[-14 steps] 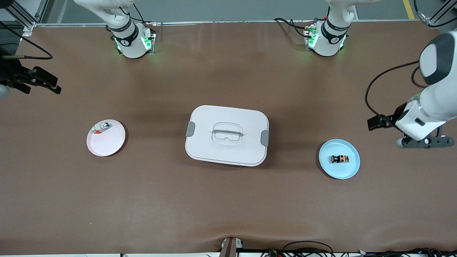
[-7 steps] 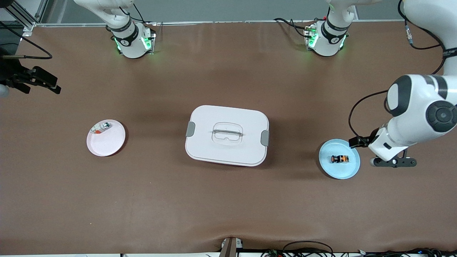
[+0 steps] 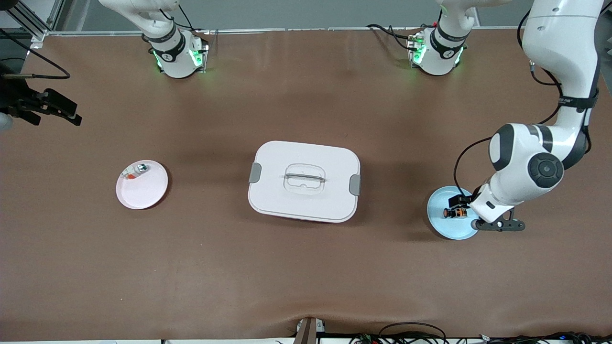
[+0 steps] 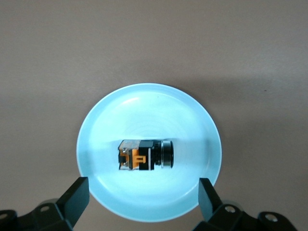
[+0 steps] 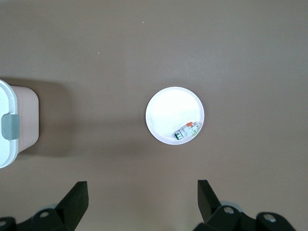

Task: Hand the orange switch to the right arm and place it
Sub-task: 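Close the left gripper on the black-orange switch and lift it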

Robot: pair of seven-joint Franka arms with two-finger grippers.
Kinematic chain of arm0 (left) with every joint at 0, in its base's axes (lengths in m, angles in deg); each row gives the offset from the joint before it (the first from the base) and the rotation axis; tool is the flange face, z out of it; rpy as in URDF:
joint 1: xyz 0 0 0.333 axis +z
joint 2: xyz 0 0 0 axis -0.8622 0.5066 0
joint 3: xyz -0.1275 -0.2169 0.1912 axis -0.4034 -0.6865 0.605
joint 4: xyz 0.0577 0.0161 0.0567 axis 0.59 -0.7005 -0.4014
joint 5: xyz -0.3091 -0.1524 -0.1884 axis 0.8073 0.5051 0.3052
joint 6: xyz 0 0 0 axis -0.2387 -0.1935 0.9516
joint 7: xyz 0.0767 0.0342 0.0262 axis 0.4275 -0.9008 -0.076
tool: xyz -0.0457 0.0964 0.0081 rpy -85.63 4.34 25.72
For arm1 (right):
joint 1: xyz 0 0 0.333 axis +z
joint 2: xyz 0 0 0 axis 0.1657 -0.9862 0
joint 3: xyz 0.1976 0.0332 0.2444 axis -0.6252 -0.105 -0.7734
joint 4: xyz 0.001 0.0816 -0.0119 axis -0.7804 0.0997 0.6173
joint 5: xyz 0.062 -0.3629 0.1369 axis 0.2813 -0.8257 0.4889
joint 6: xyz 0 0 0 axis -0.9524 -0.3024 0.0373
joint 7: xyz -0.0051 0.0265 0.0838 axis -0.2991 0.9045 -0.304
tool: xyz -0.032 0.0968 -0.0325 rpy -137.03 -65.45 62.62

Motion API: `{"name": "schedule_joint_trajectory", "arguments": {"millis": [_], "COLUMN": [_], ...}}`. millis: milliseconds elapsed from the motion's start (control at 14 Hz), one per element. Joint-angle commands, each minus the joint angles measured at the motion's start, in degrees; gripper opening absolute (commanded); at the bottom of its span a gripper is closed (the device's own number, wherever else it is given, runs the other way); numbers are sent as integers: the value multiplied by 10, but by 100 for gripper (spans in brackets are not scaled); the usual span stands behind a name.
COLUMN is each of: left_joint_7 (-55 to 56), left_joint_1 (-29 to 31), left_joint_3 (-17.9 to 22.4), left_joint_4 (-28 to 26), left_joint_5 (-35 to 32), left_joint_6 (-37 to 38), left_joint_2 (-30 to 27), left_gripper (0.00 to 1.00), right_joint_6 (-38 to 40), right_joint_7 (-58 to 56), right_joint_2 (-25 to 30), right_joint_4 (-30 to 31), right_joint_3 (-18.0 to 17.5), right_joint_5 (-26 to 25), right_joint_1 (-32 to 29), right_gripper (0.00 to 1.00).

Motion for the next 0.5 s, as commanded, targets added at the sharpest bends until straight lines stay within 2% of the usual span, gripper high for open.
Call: {"name": "schedule_joint_trajectory", "arguments": {"millis": [0, 427], "left_joint_7": [-5, -3], "left_joint_1": [2, 9], "left_joint_3": [-1, 1], "left_joint_4": [-5, -9], "left_joint_5": [-8, -9], "left_joint_6": [-26, -74], "left_joint_2": [14, 48], "left_gripper": [100, 96], "right_joint_6": [3, 3], "right_joint_7": [-6, -6], "right_joint_2": [9, 9], "right_joint_4": [2, 2], "right_joint_3": [-1, -1], "right_joint_5": [8, 8], "right_joint_1": [-3, -3], "right_gripper": [100, 100]}}
